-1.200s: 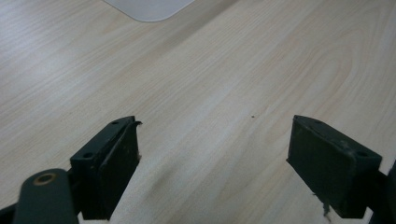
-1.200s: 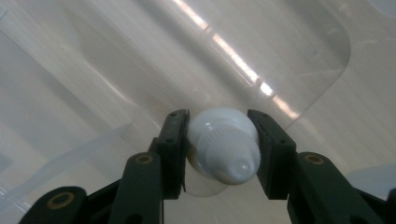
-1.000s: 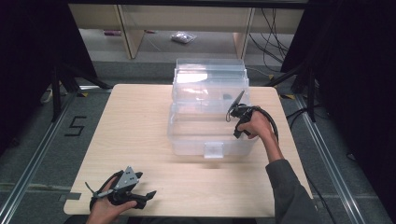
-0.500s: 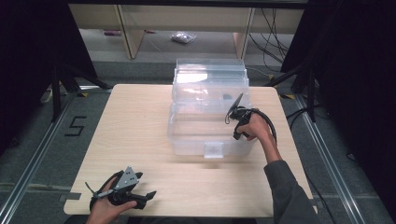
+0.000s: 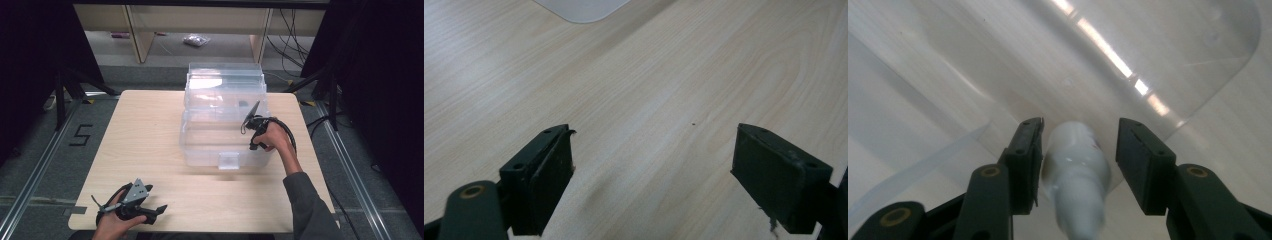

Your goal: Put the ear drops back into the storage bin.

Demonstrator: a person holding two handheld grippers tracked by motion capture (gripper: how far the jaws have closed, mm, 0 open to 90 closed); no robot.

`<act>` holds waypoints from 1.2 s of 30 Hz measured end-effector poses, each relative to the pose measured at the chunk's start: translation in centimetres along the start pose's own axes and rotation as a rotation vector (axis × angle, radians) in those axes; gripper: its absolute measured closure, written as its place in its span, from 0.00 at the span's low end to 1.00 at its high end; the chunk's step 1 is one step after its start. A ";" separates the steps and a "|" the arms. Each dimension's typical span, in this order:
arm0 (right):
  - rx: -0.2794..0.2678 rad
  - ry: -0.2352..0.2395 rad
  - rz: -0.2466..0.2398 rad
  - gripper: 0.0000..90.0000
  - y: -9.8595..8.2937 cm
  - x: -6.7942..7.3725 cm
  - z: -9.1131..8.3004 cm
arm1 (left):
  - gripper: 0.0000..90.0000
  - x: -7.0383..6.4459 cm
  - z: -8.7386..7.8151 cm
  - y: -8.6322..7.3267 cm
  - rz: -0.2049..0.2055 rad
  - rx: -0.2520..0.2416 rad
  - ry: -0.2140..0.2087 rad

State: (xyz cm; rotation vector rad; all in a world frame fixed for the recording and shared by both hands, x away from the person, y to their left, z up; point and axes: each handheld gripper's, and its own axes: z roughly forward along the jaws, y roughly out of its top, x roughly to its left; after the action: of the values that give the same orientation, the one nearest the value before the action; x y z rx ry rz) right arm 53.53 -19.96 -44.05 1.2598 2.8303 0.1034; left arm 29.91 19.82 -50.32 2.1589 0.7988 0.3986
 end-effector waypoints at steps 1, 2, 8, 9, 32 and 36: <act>-0.006 -0.005 -0.012 0.58 0.0 -0.1 -0.1 | 0.18 0.0 0.0 0.0 -0.001 -0.002 0.002; -0.011 -0.006 -0.033 0.55 0.0 -0.1 -0.2 | 0.18 -0.1 0.0 0.0 -0.006 -0.006 -0.004; -0.043 -0.049 -0.019 0.44 0.1 0.2 -1.7 | 0.18 0.0 0.0 0.0 -0.001 0.001 0.000; -0.056 -0.049 -0.003 0.43 0.0 0.4 -2.0 | 0.18 0.0 0.0 0.0 -0.001 0.000 -0.001; -0.319 -0.021 -0.034 0.28 -1.9 3.4 -6.9 | 0.18 0.0 0.0 0.0 0.001 0.000 0.002; -0.337 0.004 -0.028 0.28 -2.7 4.2 -7.3 | 0.18 -0.1 0.1 -0.1 -0.017 -0.004 -0.004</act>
State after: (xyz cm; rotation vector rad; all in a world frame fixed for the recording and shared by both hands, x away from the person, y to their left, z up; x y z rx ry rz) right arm 48.24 -18.95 -37.06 1.1448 2.6801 0.5551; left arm 29.83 19.71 -50.44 2.1472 0.8127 0.3871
